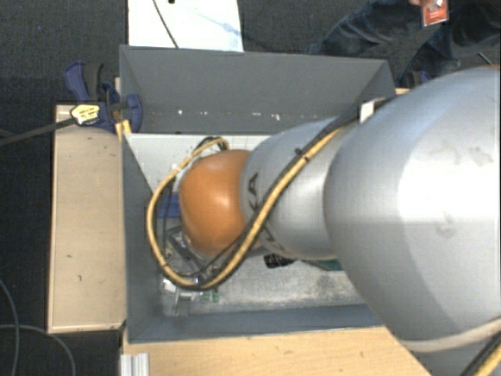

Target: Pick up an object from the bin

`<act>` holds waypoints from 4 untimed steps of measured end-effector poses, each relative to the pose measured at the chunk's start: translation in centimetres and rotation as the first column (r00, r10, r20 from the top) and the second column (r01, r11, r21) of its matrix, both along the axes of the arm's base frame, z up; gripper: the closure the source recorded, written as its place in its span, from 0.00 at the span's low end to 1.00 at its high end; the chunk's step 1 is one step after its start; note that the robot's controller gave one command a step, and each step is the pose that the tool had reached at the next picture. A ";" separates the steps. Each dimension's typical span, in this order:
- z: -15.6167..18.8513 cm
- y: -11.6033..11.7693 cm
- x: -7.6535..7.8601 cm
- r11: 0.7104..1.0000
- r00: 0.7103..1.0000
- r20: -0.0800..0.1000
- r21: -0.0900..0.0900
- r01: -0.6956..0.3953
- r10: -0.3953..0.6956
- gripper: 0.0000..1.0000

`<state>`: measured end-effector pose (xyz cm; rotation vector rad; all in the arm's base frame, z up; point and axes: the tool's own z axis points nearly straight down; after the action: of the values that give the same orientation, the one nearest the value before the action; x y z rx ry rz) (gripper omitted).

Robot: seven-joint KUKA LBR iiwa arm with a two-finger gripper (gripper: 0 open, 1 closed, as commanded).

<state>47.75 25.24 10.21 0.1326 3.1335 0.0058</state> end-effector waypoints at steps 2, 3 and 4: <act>-3.3 -1.5 -0.1 0.982 0.982 -0.006 -0.003 0.187 -0.187 0.00; -3.2 -1.7 0.2 0.781 0.781 -0.003 0.000 0.624 -0.624 0.00; -3.2 -1.7 0.2 0.780 0.780 -0.003 0.000 0.626 -0.626 1.00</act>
Offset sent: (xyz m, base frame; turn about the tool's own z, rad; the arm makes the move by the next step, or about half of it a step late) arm 0.0025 -0.0057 0.0068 0.1355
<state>47.93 23.55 7.01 1.1651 2.9139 0.0035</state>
